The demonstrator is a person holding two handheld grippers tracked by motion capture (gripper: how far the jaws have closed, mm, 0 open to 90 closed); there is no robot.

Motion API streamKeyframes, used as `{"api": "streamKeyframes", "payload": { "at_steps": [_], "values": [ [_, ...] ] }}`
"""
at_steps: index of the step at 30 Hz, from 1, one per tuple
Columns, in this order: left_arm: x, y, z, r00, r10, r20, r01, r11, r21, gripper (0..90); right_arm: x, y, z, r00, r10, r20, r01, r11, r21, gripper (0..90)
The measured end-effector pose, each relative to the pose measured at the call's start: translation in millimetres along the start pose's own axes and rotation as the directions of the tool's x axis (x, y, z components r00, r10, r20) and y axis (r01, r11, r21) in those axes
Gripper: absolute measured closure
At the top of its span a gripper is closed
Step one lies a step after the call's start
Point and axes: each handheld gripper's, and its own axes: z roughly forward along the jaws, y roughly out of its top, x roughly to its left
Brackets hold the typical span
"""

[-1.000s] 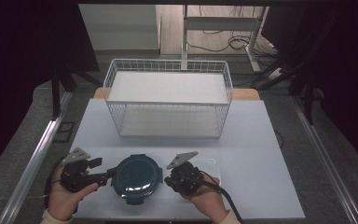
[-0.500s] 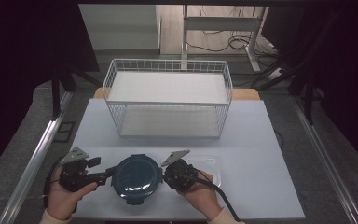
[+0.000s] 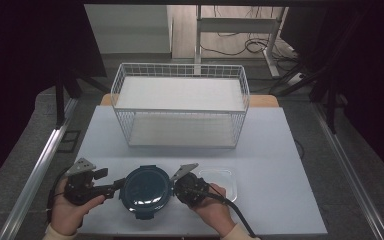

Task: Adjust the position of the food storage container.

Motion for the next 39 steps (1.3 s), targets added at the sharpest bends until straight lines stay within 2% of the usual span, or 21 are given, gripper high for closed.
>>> {"api": "streamKeyframes", "payload": {
  "at_steps": [11, 18, 32, 35, 36, 37, 38, 39],
  "values": [
    [1.9, -0.5, 1.6, 1.0, -0.006, 0.001, 0.006, 1.0, 0.003, 25.8, 6.8, 6.3, 5.0, 0.9997, 0.001, -0.025, -0.002, 1.0, -0.004, 89.7],
    [7.5, -0.4, -2.7, 0.9998, -0.017, -0.008, 0.017, 0.9998, -0.008, 25.8, 8.3, 13.3, 10.9, 0.9999, 0.002, -0.017, -0.002, 1.0, -0.01, 89.7],
    [16.1, 0.1, -10.3, 0.9991, -0.035, -0.025, 0.035, 0.9991, -0.026, 25.7, 19.2, 27.0, 24.6, 0.9995, -0.029, -0.015, 0.028, 0.999, -0.036, 89.6],
    [16.7, -0.3, -10.5, 0.9991, -0.036, -0.021, 0.035, 0.9991, -0.025, 25.6, 15.6, 24.4, 22.8, 0.9986, -0.012, -0.052, 0.009, 0.998, -0.06, 89.6],
    [16.9, -0.4, -11.2, 0.999, -0.039, -0.02, 0.038, 0.9989, -0.026, 25.5, 14.4, 23.2, 20.5, 0.9986, -0.003, -0.052, -0.001, 0.997, -0.072, 89.6],
    [18.4, -0.4, -13.0, 0.999, -0.039, -0.02, 0.039, 0.9987, -0.032, 25.4, 10.2, 21.2, 13.3, 0.9996, 0.012, -0.024, -0.014, 0.995, -0.099, 89.6],
    [18.4, -0.4, -13.0, 0.999, -0.039, -0.02, 0.039, 0.9987, -0.032, 25.4, 10.2, 21.2, 13.3, 0.9996, 0.012, -0.024, -0.014, 0.995, -0.099, 89.6],
    [19.2, -0.2, -13.8, 0.999, -0.041, -0.02, 0.04, 0.9986, -0.034, 25.4, 7.3, 20.4, 8.8, 0.9989, 0.035, -0.03, -0.039, 0.992, -0.122, 89.6]
  ]
}}
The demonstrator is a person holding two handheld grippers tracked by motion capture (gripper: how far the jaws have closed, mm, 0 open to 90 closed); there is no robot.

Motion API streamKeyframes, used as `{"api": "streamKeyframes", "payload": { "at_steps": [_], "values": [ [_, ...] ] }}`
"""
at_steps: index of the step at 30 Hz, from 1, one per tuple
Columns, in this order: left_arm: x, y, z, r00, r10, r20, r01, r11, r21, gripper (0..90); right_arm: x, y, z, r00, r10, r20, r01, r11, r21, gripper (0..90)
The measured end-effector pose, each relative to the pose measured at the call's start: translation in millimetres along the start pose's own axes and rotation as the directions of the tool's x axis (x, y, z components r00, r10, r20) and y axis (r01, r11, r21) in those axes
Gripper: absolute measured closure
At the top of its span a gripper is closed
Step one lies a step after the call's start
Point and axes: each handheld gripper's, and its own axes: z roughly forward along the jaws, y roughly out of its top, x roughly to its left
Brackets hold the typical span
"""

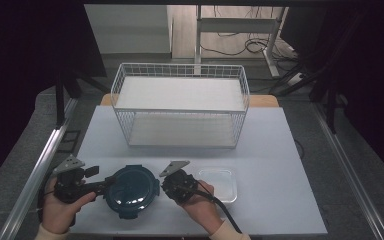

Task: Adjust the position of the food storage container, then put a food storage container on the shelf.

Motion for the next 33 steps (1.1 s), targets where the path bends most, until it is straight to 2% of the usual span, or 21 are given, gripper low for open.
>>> {"api": "streamKeyframes", "payload": {
  "at_steps": [2, 3, 4, 5, 6, 7, 8, 10, 11, 12, 13, 17, 20, 24, 26, 27, 28, 29, 30, 31, 33],
  "values": [
    [1.2, 0.0, -0.9, 1.0, -0.003, 0.001, 0.003, 1.0, -0.003, 25.4, -4.1, -0.6, -8.2, 0.9995, 0.03, -0.009, -0.031, 0.999, -0.038, 89.3],
    [1.6, -0.5, -1.1, 1.0, -0.002, 0.002, 0.002, 1.0, -0.001, 25.4, -5.4, -2.6, -13.5, 0.9991, 0.042, -0.01, -0.042, 0.998, -0.054, 84.5],
    [1.6, -0.5, -1.1, 1.0, -0.002, 0.002, 0.002, 1.0, -0.001, 25.3, -5.4, -2.6, -13.5, 0.9991, 0.042, -0.01, -0.042, 0.998, -0.054, 84.5],
    [1.7, -0.8, -1.1, 1.0, -0.001, 0.004, 0.001, 1.0, 0.001, 25.3, -5.5, -5.8, -15.8, 0.9984, 0.055, -0.008, -0.056, 0.997, -0.062, 68.8],
    [1.7, -1.0, -0.9, 1.0, -0.002, 0.005, 0.002, 1.0, 0.002, 25.3, -5.5, -5.8, -15.8, 0.9984, 0.055, -0.008, -0.056, 0.997, -0.062, 68.8],
    [1.3, -1.0, -0.6, 1.0, -0.002, 0.006, 0.002, 1.0, 0.003, 25.2, -5.0, -8.2, -16.4, 0.9964, 0.085, 0.0, -0.085, 0.994, -0.075, 48.5],
    [1.3, -1.0, -0.6, 1.0, -0.002, 0.006, 0.002, 1.0, 0.003, 25.1, -5.0, -8.2, -16.4, 0.9964, 0.085, 0.0, -0.085, 0.994, -0.075, 48.5],
    [0.5, -0.8, -0.3, 1.0, 0.001, 0.009, -0.001, 1.0, 0.004, 25.0, -4.6, -8.3, -17.3, 0.9931, 0.116, -0.012, -0.117, 0.99, -0.083, 35.7],
    [0.4, -0.8, -0.2, 0.9999, 0.001, 0.01, -0.002, 1.0, 0.005, 24.9, -4.6, -7.9, -18.4, 0.9913, 0.13, -0.022, -0.131, 0.987, -0.088, 32.4],
    [0.5, -0.9, 0.1, 1.0, 0.0, 0.009, 0.0, 1.0, 0.006, 24.7, -4.6, -7.7, -19.4, 0.989, 0.145, -0.032, -0.147, 0.984, -0.099, 29.5],
    [1.3, -1.1, 0.6, 0.9999, -0.011, -0.003, 0.011, 0.9999, 0.008, 23.6, -5.5, -7.2, -21.9, 0.9826, 0.174, -0.065, -0.18, 0.977, -0.111, 26.2],
    [3.3, -1.1, -0.4, 0.9996, -0.028, -0.007, 0.028, 0.9996, 0.005, 21.8, -5.7, -7.4, -24.4, 0.978, 0.196, -0.072, -0.204, 0.971, -0.123, 22.4],
    [4.1, -0.8, -1.5, 0.9996, -0.027, -0.005, 0.027, 0.9996, 0.003, 21.1, -4.5, -7.6, -23.7, 0.9793, 0.194, -0.057, -0.2, 0.973, -0.12, 20.7],
    [3.8, -1.4, -1.9, 0.9995, -0.03, -0.006, 0.03, 0.9995, 0.003, 20.3, -2.9, -8.2, -21.2, 0.9776, 0.199, -0.067, -0.206, 0.972, -0.114, 18.6],
    [3.6, -2.2, -1.9, 0.9993, -0.037, -0.004, 0.037, 0.9993, 0.005, 19.8, -2.4, -8.4, -19.9, 0.9744, 0.211, -0.078, -0.219, 0.969, -0.113, 17.3],
    [3.8, -2.6, -2.7, 0.9992, -0.04, -0.002, 0.04, 0.9992, 0.009, 19.4, -2.0, -7.9, -19.1, 0.9687, 0.229, -0.096, -0.239, 0.964, -0.115, 16.2],
    [3.8, -2.6, -2.7, 0.9992, -0.04, -0.002, 0.04, 0.9992, 0.009, 19.2, -2.0, -7.9, -19.1, 0.9687, 0.229, -0.096, -0.239, 0.964, -0.115, 16.2],
    [4.3, -2.4, -5.3, 0.9989, -0.048, -0.002, 0.048, 0.9989, 0.003, 18.8, -1.8, -7.2, -19.5, 0.9608, 0.25, -0.119, -0.264, 0.957, -0.117, 15.7],
    [4.3, -2.4, -5.3, 0.9989, -0.048, -0.002, 0.048, 0.9989, 0.003, 18.6, -1.8, -7.2, -19.5, 0.9608, 0.25, -0.119, -0.264, 0.957, -0.117, 15.7],
    [4.8, -2.1, -6.7, 0.9989, -0.046, -0.001, 0.046, 0.9989, -0.002, 18.2, -0.8, -6.9, -19.1, 0.9546, 0.265, -0.137, -0.281, 0.952, -0.118, 15.4],
    [5.8, -1.2, -9.5, 0.9987, -0.051, 0.007, 0.051, 0.9987, -0.006, 17.6, 1.0, -6.9, -17.9, 0.953, 0.268, -0.142, -0.284, 0.952, -0.113, 14.8]
  ]
}}
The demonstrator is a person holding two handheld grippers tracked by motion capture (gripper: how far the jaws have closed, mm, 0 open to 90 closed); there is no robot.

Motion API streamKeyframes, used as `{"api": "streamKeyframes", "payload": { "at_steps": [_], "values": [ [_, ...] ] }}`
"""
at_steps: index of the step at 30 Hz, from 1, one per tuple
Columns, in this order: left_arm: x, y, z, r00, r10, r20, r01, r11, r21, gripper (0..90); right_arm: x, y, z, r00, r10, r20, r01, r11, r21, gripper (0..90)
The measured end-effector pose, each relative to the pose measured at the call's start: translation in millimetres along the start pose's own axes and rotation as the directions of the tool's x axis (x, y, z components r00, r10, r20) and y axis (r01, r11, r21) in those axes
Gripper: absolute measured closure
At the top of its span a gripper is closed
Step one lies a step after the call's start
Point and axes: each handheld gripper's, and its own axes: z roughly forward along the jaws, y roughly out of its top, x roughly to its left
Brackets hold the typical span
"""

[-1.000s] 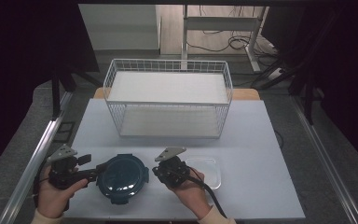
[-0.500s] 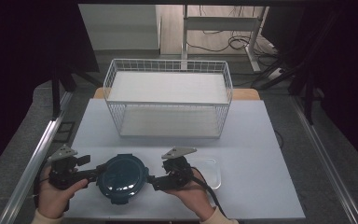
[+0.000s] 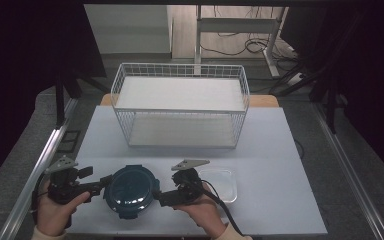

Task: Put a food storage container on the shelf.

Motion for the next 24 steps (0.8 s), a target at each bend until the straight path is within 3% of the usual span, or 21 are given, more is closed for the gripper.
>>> {"api": "streamKeyframes", "payload": {
  "at_steps": [5, 8, 13, 16, 18, 19, 22, 24],
  "values": [
    [4.8, -2.0, -3.7, 0.9996, -0.021, 0.019, 0.021, 0.9997, 0.008, 15.6, 2.5, -1.6, 2.4, 0.9995, 0.03, -0.008, -0.03, 1.0, 0.001, 13.5],
    [8.0, -8.1, -9.6, 0.9992, -0.039, -0.008, 0.039, 0.9992, 0.002, 12.5, 3.9, -2.4, 3.7, 0.9981, 0.062, -0.003, -0.062, 0.998, -0.02, 13.5],
    [24.0, -18.8, -9.1, 0.992, -0.123, 0.028, 0.122, 0.9919, 0.035, 9.7, 5.2, -0.9, 15.6, 0.9923, 0.12, -0.031, -0.12, 0.993, 0.0, 13.5],
    [32.1, -21.9, -1.1, 0.9789, -0.175, 0.105, 0.168, 0.983, 0.073, 9.7, 8.3, 1.5, 25.8, 0.9892, 0.143, -0.032, -0.142, 0.99, 0.01, 12.8],
    [34.1, -22.9, 5.2, 0.9719, -0.19, 0.139, 0.178, 0.9795, 0.094, 10.5, 9.4, 3.1, 37.0, 0.9813, 0.19, -0.033, -0.189, 0.982, 0.022, 12.4],
    [35.1, -23.4, 8.6, 0.9675, -0.199, 0.156, 0.185, 0.9774, 0.102, 10.5, 9.4, 3.1, 37.0, 0.9813, 0.19, -0.033, -0.189, 0.982, 0.022, 12.4],
    [40.3, -25.4, 19.4, 0.9405, -0.258, 0.221, 0.233, 0.9635, 0.131, 11.0, 10.1, 2.8, 46.9, 0.9753, 0.22, -0.02, -0.219, 0.975, 0.035, 10.4],
    [41.5, -27.0, 23.9, 0.9393, -0.265, 0.217, 0.239, 0.9608, 0.141, 11.4, 8.7, 2.2, 51.6, 0.9705, 0.24, -0.021, -0.239, 0.97, 0.041, 9.8]
  ]
}}
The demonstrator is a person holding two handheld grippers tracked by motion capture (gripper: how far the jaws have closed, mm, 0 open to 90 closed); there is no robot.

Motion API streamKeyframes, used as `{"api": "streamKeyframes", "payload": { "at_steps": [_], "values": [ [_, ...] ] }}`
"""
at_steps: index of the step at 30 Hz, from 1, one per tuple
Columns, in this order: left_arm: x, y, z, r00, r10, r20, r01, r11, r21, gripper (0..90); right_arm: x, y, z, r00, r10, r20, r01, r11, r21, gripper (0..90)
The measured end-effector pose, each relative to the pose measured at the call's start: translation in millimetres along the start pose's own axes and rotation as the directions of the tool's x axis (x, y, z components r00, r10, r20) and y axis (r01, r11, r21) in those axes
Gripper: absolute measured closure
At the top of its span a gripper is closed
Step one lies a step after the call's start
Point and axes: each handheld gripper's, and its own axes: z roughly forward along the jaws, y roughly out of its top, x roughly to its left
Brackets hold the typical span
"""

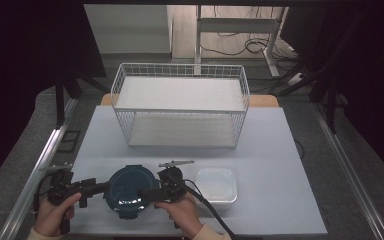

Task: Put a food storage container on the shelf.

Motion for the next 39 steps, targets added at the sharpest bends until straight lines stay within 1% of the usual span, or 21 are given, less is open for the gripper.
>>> {"api": "streamKeyframes", "payload": {
  "at_steps": [2, 7, 8, 9, 11, 13, 14, 19, 20, 21, 22, 23, 24, 25, 26, 28, 29, 30, 33, 36, 39],
  "values": [
    [1.9, -1.9, 4.7, 0.9999, -0.01, 0.006, 0.01, 0.9999, 0.005, 12.5, -1.9, 0.3, 3.5, 0.9997, 0.023, -0.01, -0.023, 1.0, 0.008, 9.1],
    [5.6, -5.0, 14.2, 0.9993, -0.031, 0.02, 0.031, 0.9991, 0.03, 13.4, -3.4, 1.0, 6.4, 0.9998, 0.019, 0.007, -0.019, 1.0, 0.01, 8.9],
    [7.7, -6.1, 18.3, 0.9982, -0.045, 0.04, 0.043, 0.9983, 0.039, 13.6, -4.2, 1.2, 7.0, 0.9996, 0.027, 0.001, -0.027, 1.0, 0.016, 8.5],
    [8.6, -6.5, 19.9, 0.9976, -0.051, 0.047, 0.049, 0.9979, 0.042, 13.7, -5.0, 1.5, 8.0, 0.9994, 0.036, 0.002, -0.036, 0.999, 0.021, 8.3],
    [9.8, -7.2, 22.2, 0.997, -0.056, 0.054, 0.053, 0.9974, 0.048, 13.9, -5.6, 1.8, 8.7, 0.9991, 0.041, 0.007, -0.041, 0.999, 0.023, 8.0],
    [11.9, -8.8, 25.9, 0.9962, -0.062, 0.061, 0.058, 0.9965, 0.061, 14.5, -10.2, 2.8, 13.3, 0.9972, 0.074, 0.003, -0.074, 0.996, 0.046, 7.4],
    [11.9, -8.8, 25.9, 0.9962, -0.062, 0.061, 0.058, 0.9965, 0.061, 14.6, -10.2, 2.8, 13.3, 0.9972, 0.074, 0.003, -0.074, 0.996, 0.046, 7.4],
    [15.9, -10.3, 29.3, 0.9924, -0.083, 0.091, 0.076, 0.9947, 0.069, 16.4, -14.4, 1.4, 21.7, 0.9926, 0.12, -0.017, -0.119, 0.99, 0.073, 7.4],
    [17.6, -11.1, 31.0, 0.9894, -0.093, 0.112, 0.085, 0.9935, 0.076, 18.6, -14.4, 0.2, 25.5, 0.9904, 0.135, -0.029, -0.132, 0.987, 0.089, 7.4],
    [17.6, -11.1, 31.0, 0.9894, -0.093, 0.112, 0.085, 0.9935, 0.076, 19.2, -14.4, 0.2, 25.5, 0.9904, 0.135, -0.029, -0.132, 0.987, 0.089, 7.4],
    [18.7, -12.3, 32.3, 0.9857, -0.105, 0.131, 0.095, 0.9922, 0.081, 19.8, -14.6, -1.1, 29.1, 0.9866, 0.157, -0.044, -0.152, 0.983, 0.102, 7.7],
    [18.7, -12.3, 32.3, 0.9857, -0.105, 0.131, 0.095, 0.9922, 0.081, 20.6, -14.9, -1.5, 30.3, 0.9854, 0.163, -0.05, -0.157, 0.982, 0.105, 8.6],
    [19.6, -13.9, 32.8, 0.9825, -0.115, 0.146, 0.103, 0.9908, 0.087, 21.8, -15.6, -2.4, 32.0, 0.9834, 0.17, -0.064, -0.163, 0.982, 0.1, 9.9],
    [19.6, -13.9, 32.8, 0.9825, -0.115, 0.146, 0.103, 0.9908, 0.087, 22.9, -15.6, -2.4, 32.0, 0.9834, 0.17, -0.064, -0.163, 0.982, 0.1, 9.9],
    [20.0, -15.0, 33.4, 0.9814, -0.12, 0.15, 0.107, 0.9901, 0.092, 24.6, -16.1, -3.2, 33.1, 0.9804, 0.182, -0.077, -0.174, 0.98, 0.099, 10.3],
    [20.0, -15.6, 34.0, 0.9822, -0.119, 0.146, 0.106, 0.9898, 0.095, 27.3, -16.4, -3.3, 32.9, 0.9802, 0.182, -0.078, -0.174, 0.98, 0.096, 11.0],
    [20.0, -16.1, 34.2, 0.9819, -0.12, 0.147, 0.107, 0.9899, 0.094, 27.5, -17.7, -3.5, 30.8, 0.9773, 0.196, -0.08, -0.189, 0.978, 0.086, 13.9],
    [20.2, -16.0, 34.1, 0.9804, -0.132, 0.146, 0.12, 0.9886, 0.092, 28.1, -17.5, -3.7, 29.7, 0.9766, 0.201, -0.077, -0.194, 0.977, 0.084, 15.2],
    [19.4, -16.3, 33.9, 0.9799, -0.141, 0.141, 0.129, 0.9876, 0.089, 28.7, -17.1, -3.7, 26.7, 0.9786, 0.193, -0.072, -0.187, 0.979, 0.077, 18.0],
    [17.4, -16.5, 33.0, 0.9805, -0.146, 0.131, 0.136, 0.9868, 0.088, 29.0, -20.0, -4.6, 24.7, 0.972, 0.219, -0.087, -0.213, 0.975, 0.071, 21.4],
    [14.6, -17.0, 31.0, 0.9803, -0.153, 0.124, 0.145, 0.9865, 0.077, 30.6, -21.0, -4.8, 22.5, 0.9707, 0.223, -0.091, -0.217, 0.974, 0.068, 23.4]
  ]
}}
